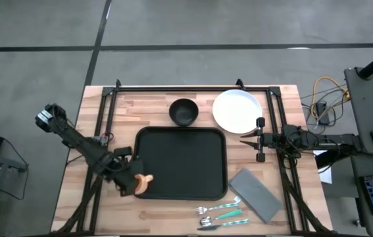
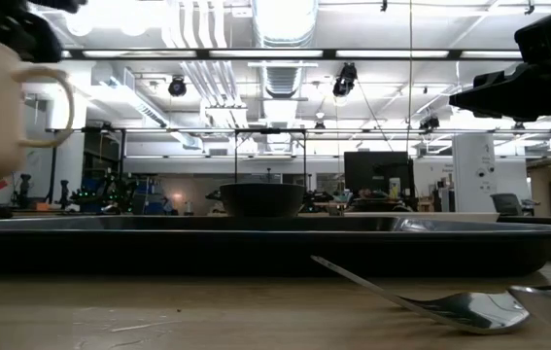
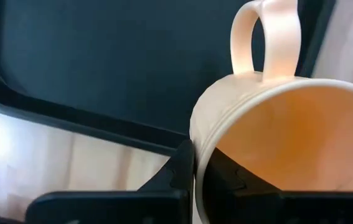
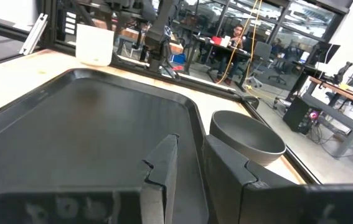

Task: Set up tray
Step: Put the orange mug on the top left of the black tray

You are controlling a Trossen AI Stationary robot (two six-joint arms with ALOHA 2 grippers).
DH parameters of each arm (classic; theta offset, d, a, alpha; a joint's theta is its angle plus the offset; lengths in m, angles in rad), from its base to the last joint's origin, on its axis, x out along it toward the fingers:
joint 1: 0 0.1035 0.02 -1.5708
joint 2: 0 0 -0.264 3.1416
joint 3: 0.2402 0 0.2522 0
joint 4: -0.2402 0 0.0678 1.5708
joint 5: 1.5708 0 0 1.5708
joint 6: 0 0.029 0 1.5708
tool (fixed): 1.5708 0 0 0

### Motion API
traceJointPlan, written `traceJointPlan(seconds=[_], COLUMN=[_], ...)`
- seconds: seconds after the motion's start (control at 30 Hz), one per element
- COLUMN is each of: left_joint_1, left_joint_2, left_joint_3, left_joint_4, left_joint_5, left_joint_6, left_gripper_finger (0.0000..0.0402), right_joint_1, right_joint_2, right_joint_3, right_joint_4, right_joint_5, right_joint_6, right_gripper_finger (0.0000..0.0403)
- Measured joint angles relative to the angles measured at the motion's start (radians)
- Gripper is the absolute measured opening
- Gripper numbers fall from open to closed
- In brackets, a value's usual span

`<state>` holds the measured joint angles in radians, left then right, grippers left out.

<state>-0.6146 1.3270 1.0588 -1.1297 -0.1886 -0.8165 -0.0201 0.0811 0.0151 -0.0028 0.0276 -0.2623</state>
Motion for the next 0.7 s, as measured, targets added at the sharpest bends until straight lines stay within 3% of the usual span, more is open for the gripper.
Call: traceJointPlan(seconds=[0.7], left_joint_1=[0.414], left_joint_2=[-0.003], left_joint_3=[-0.009], left_joint_4=[0.002], left_joint_5=[-0.005], left_joint_6=[0.353], left_gripper_finger=[0.0000], right_joint_1=[0.000], right_joint_2=[0.000], right_joint_3=[0.000], right_joint_4=[0.000], right_joint_5=[0.000], right_joint_6=[0.000], right_gripper_finger=[0.0068])
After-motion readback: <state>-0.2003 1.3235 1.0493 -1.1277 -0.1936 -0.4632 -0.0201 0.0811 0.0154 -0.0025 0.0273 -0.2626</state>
